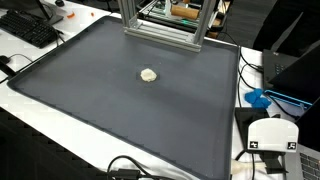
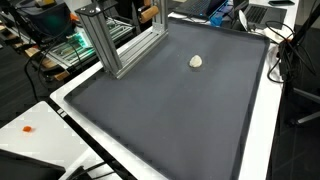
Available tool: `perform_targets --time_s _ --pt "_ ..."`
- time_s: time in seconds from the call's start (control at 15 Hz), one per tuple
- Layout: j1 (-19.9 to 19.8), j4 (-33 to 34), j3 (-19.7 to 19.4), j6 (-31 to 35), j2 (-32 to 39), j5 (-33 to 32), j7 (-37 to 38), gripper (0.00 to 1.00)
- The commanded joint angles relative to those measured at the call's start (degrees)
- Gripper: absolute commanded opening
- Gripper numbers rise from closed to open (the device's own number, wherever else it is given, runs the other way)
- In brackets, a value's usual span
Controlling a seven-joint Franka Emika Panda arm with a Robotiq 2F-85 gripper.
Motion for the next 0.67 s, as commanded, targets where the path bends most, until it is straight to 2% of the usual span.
perform_targets --time_s 0.0,0.6 --pt "0.6 -1.0 0.7 0.5 0.7 -0.7 -1.9 1.0" --pt "0.6 -3.0 1.3 1.3 1.2 -2.0 -3.3 1.0"
